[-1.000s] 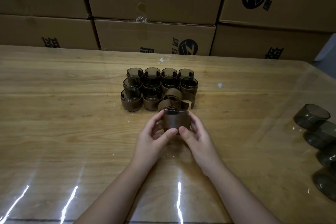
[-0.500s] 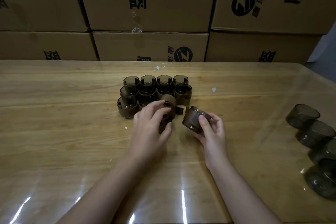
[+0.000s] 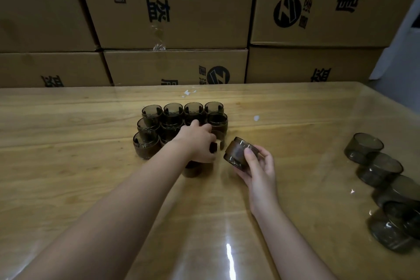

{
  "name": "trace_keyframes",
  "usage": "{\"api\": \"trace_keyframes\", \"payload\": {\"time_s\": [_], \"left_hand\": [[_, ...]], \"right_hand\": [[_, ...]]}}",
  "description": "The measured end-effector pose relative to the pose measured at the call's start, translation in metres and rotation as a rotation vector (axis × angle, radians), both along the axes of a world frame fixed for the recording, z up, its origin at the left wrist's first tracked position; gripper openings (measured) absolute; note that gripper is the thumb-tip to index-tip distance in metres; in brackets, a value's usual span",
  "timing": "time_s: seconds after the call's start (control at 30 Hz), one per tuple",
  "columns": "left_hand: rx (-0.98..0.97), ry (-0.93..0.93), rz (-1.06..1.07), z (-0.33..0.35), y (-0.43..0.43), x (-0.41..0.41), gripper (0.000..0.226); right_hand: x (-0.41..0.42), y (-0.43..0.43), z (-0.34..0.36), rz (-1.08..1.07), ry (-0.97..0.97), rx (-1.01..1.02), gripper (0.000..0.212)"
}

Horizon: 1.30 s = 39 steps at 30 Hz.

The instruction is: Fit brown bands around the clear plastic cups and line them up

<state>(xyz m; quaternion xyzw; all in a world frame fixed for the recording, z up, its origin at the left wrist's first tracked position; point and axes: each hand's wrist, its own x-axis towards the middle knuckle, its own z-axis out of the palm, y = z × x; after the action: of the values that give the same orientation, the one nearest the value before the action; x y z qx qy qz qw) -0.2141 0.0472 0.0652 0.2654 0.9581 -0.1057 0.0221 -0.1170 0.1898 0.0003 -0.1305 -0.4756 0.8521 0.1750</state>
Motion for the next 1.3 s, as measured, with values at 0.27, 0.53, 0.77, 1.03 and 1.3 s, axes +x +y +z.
{"api": "trace_keyframes", "payload": {"time_s": [0.27, 0.53, 0.77, 1.03, 1.3], "left_hand": [[-0.008, -0.015, -0.088, 0.005, 0.008, 0.01, 0.027], [0.034, -0.036, -0.164, -0.001, -0.026, 0.058, 0.029], [0.116, 0.175, -0.239, -0.025, -0.05, 0.088, 0.034], [0.203, 0.382, -0.283, -0.044, -0.054, 0.103, 0.021], [0.464, 0.349, -0.322, -0.056, -0.047, 0.122, 0.033]], "right_hand": [[-0.002, 0.002, 0.0, -0.01, -0.001, -0.032, 0.017], [-0.005, 0.011, -0.002, -0.04, 0.001, -0.055, 0.018], [-0.002, 0.006, -0.005, 0.015, 0.034, 0.106, 0.022], [-0.004, 0.004, -0.01, -0.027, -0.009, 0.31, 0.026], [-0.037, -0.011, -0.011, 0.054, 0.055, 0.451, 0.026]]}}
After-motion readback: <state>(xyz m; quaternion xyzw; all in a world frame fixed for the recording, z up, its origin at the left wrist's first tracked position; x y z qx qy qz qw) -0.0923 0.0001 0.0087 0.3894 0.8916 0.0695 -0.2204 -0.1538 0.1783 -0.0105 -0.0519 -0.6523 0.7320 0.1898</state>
